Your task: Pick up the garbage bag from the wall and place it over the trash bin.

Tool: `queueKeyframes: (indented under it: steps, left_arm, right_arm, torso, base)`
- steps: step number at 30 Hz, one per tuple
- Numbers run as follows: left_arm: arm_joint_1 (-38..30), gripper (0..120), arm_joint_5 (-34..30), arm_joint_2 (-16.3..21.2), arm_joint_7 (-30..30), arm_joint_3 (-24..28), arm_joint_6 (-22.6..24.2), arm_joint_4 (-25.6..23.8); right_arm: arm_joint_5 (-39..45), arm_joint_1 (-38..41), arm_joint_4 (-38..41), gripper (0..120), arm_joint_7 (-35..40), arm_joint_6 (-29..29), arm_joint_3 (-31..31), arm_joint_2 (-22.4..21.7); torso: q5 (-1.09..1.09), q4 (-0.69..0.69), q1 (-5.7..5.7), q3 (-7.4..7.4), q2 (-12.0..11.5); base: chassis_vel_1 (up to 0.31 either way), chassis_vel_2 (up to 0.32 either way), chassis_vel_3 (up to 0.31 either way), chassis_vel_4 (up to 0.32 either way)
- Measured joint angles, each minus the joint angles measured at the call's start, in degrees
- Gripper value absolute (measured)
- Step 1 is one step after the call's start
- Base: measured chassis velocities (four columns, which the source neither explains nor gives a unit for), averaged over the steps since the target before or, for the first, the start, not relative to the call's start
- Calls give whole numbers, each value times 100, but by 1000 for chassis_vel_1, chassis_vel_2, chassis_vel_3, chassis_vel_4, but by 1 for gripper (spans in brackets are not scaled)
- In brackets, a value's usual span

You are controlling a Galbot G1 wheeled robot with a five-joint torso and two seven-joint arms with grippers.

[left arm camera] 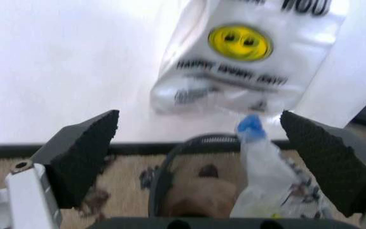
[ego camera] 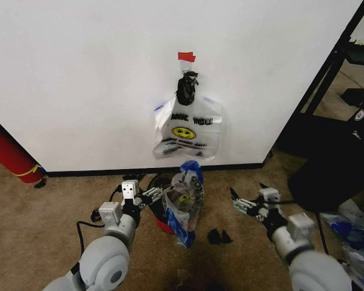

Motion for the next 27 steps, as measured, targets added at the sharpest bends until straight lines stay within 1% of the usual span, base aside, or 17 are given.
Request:
queueKeyframes:
  steps: [1, 3, 4, 5, 6, 10, 11, 14, 15, 17, 19, 25, 26, 27]
  left_arm:
    - [24, 100, 37, -18, 3, -16, -1, -37]
    - [119, 100, 145, -99, 6, -54, 0, -110]
    - [119, 100, 145, -99, 6, -54, 0, -110]
    - [142, 100, 177, -130, 6, -60, -1, -113]
    - [170, 100, 219, -184, 6, -66, -1, -114]
    - [135, 100, 230, -295, -2, -56, 9, -85]
    - [135, 100, 230, -295, -2, -56, 9, -85]
    - [80, 100, 275, -374, -7, -34, 42, -67]
    - [77, 100, 292, -379, -3, -35, 42, -65]
    - [88, 100, 424, -396, 36, -55, 21, -67]
    - [108, 100, 460, -398, 44, -70, 17, -88]
    - [198, 100, 513, -437, 48, -128, 14, -190]
    - [198, 100, 513, -437, 48, -128, 14, -190]
    - [206, 100, 513, -440, 45, -128, 18, -196]
  right_arm:
    - [273, 165, -20, 100, 63, -164, -79, -12]
    - [1210, 796, -114, 100, 439, -697, -352, 45]
    - [1210, 796, -114, 100, 439, -697, -352, 45]
    - [1505, 1015, -151, 100, 591, -861, -434, 94]
    - [2041, 1447, -271, 100, 911, -1167, -624, 232]
    - [2646, 2191, -614, 100, 1426, -1521, -1158, 536]
    - [2646, 2191, -614, 100, 1426, -1521, -1158, 536]
    - [3446, 2702, -859, 100, 2323, -1609, -1577, 768]
    - [3521, 2759, -890, 100, 2422, -1610, -1624, 803]
    - [3777, 3000, -1049, 100, 2926, -1611, -1853, 1013]
    - [3863, 3051, -1097, 100, 3061, -1611, -1914, 1090]
    - [4746, 3510, -1493, 100, 4345, -1593, -2219, 1648]
    - [4746, 3510, -1493, 100, 4345, -1593, -2219, 1648]
    - [4863, 3590, -1553, 100, 4569, -1588, -2267, 1727]
  torso:
    - [-1, -1, 0, 0, 0]
    - [0, -1, 0, 0, 0]
    - [0, -1, 0, 0, 0]
    - [0, 0, 0, 0, 0]
    - [-1, 3, 0, 1, 0]
    - [-1, 0, 0, 1, 0]
    - [-1, 0, 0, 1, 0]
    - [-2, -1, 0, 1, 0]
    - [-2, -1, 0, 1, -1]
    - [-2, 0, 0, 1, 0]
    - [-2, 0, 0, 1, 0]
    - [-2, 0, 0, 0, -1]
    - [-2, 0, 0, 0, -1]
    - [-2, 1, 0, 0, 0]
  base:
    - [0, 0, 0, 0]
    - [0, 0, 0, 0]
    - [0, 0, 0, 0]
    - [0, 0, 0, 0]
    - [0, 0, 0, 0]
    - [0, 0, 0, 0]
    - [0, 0, 0, 0]
    - [0, 0, 0, 0]
    - [0, 0, 0, 0]
    - [0, 0, 0, 0]
    - [0, 0, 0, 0]
    - [0, 0, 0, 0]
    - [0, 0, 0, 0]
    - [0, 0, 0, 0]
